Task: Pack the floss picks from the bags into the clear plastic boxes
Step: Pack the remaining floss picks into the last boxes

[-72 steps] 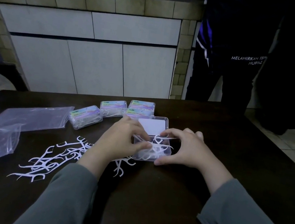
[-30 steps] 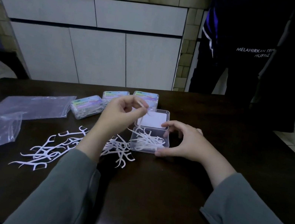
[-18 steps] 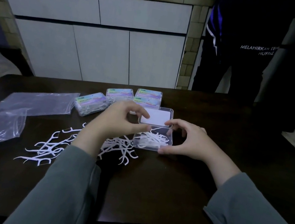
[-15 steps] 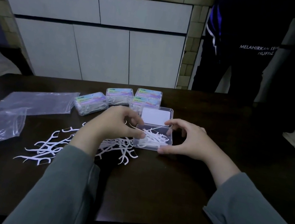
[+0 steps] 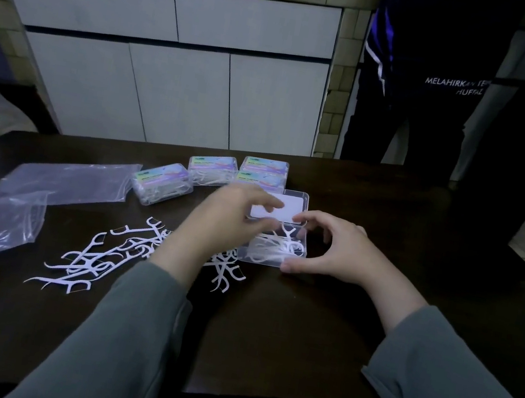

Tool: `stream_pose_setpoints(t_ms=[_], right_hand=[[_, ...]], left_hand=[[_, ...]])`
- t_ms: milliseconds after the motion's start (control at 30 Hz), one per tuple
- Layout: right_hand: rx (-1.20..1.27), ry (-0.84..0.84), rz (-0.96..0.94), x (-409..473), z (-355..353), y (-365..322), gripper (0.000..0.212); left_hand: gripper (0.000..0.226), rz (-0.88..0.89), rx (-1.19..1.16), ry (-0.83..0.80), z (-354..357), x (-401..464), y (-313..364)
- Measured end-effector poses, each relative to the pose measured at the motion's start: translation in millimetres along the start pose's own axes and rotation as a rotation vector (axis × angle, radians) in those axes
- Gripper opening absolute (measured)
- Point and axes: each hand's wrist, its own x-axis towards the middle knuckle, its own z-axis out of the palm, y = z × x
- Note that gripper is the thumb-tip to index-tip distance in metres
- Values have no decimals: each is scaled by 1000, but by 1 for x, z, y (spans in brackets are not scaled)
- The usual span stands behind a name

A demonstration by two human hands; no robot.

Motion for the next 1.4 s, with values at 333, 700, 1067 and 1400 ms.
stream_pose_setpoints(t_ms=[333,700,1067,1400], right_hand=[[-2,12,-14,-2,0,-2,78],[-18,7,13,-2,0,-5,82],[-50,35,-24,-3,1,-3,74],[-312,360,-181,-23,18,-32,76]], left_hand=[[8,23,38,-59,-4,-1,-2],[12,-137,196,-200,-7,1,0],[13,15,161,-168,3,4,-5],[31,-26,-45,36,-25,-30,-20]])
